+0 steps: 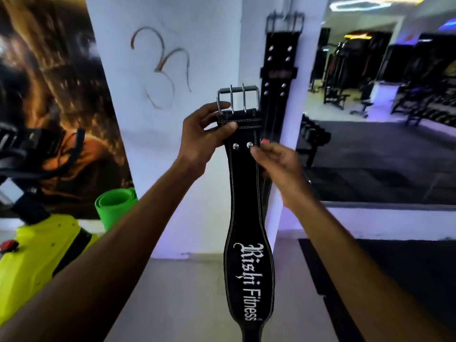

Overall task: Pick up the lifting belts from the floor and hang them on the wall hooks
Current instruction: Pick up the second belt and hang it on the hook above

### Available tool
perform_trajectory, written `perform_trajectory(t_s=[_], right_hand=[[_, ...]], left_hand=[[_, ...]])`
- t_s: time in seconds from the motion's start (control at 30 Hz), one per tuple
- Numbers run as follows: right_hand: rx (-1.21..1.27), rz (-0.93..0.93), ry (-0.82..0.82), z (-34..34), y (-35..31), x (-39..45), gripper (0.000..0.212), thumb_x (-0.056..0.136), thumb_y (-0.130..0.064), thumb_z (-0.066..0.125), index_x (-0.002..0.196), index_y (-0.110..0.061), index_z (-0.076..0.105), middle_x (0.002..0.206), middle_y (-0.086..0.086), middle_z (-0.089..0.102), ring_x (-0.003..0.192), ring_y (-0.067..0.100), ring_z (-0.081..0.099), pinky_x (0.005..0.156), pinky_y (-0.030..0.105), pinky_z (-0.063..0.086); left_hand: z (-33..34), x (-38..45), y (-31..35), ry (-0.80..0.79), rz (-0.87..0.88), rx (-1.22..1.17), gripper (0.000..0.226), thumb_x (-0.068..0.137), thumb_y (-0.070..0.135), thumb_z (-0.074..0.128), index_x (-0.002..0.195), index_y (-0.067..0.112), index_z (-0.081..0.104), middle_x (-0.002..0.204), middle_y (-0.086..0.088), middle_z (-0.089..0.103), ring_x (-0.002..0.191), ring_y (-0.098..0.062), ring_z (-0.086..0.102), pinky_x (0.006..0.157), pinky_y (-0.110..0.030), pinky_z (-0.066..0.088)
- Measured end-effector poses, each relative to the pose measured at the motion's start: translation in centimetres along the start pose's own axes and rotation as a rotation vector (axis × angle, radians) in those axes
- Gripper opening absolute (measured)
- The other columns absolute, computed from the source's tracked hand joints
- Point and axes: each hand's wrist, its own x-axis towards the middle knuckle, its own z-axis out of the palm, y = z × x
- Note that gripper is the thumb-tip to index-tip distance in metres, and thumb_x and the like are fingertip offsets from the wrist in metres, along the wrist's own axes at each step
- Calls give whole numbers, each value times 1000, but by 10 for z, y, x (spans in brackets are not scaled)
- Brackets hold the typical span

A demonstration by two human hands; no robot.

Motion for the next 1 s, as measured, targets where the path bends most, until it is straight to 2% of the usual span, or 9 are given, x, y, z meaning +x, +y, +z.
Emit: perform_trajectory(t_s=[0.2, 0.37, 0.47, 0.57, 0.67, 0.77, 0.83, 0.93, 1.0], right_hand=[[33, -194, 67, -46, -85, 18, 22, 83, -9, 73, 101, 2, 67, 77, -2, 75, 74, 11, 69, 70, 22, 56], [-77, -161, 6, -65, -25, -29, 24, 79, -19, 77, 65, -16, 57, 50, -16, 54, 50, -4, 43, 50, 15, 36], [-135, -28, -12, -82, 32, -71, 51, 66, -52, 80, 66, -6, 57, 53, -8, 49, 52, 9, 41, 52, 30, 32], [-159, 20, -63, -91, 35, -61, 39, 65, -48, 81, 67, -13, 64, 53, -6, 59, 54, 7, 44, 55, 27, 33], [-25, -109, 34, -86, -29, -28, 42, 68, -45, 83, 82, -8, 70, 84, 28, 71, 73, 15, 56, 69, 31, 42], [84, -252, 47, -87, -87, 0, 19, 79, -16, 78, 93, -5, 71, 83, 6, 76, 78, 14, 69, 76, 27, 56], [40, -262, -7, -88, -86, 2, 16, 80, -14, 76, 91, -4, 70, 79, 1, 73, 75, 13, 69, 74, 27, 57], [-25, -145, -34, -85, -30, -27, 17, 78, -23, 79, 69, -15, 67, 60, -3, 57, 57, 10, 48, 53, 23, 37], [-47, -65, -11, -87, 10, -53, 34, 77, -22, 80, 54, -18, 55, 49, -14, 38, 47, 3, 30, 45, 21, 22]], left_hand=[[73, 30, 75, 70, 89, -162, 32, 80, -3, 76, 110, 5, 67, 106, -17, 70, 89, -26, 70, 72, -36, 62], [109, 49, 109, 153, 68, -243, 29, 81, -6, 74, 107, 6, 68, 106, -18, 71, 79, -25, 72, 74, -39, 64], [121, 52, 118, 124, 81, -192, 29, 81, -6, 75, 107, 6, 68, 110, -19, 70, 78, -24, 71, 72, -37, 63], [129, 51, 126, 119, 100, -168, 31, 82, -5, 75, 110, 5, 68, 115, -24, 70, 79, -23, 72, 68, -33, 62], [135, 51, 135, 135, 113, -161, 33, 82, -4, 76, 112, 2, 67, 121, -26, 68, 82, -25, 71, 70, -35, 63], [138, 51, 145, 134, 145, -139, 36, 80, -3, 77, 115, -1, 66, 120, -26, 68, 83, -26, 71, 72, -37, 62], [138, 53, 152, 142, 156, -136, 35, 80, -3, 77, 113, 1, 67, 119, -26, 69, 82, -26, 71, 71, -37, 62], [133, 60, 160, 167, 159, -150, 32, 80, -4, 76, 111, 2, 68, 116, -24, 70, 80, -25, 71, 68, -36, 63], [129, 62, 159, 178, 151, -148, 32, 81, -4, 76, 111, 2, 67, 110, -19, 70, 77, -22, 71, 65, -34, 62]])
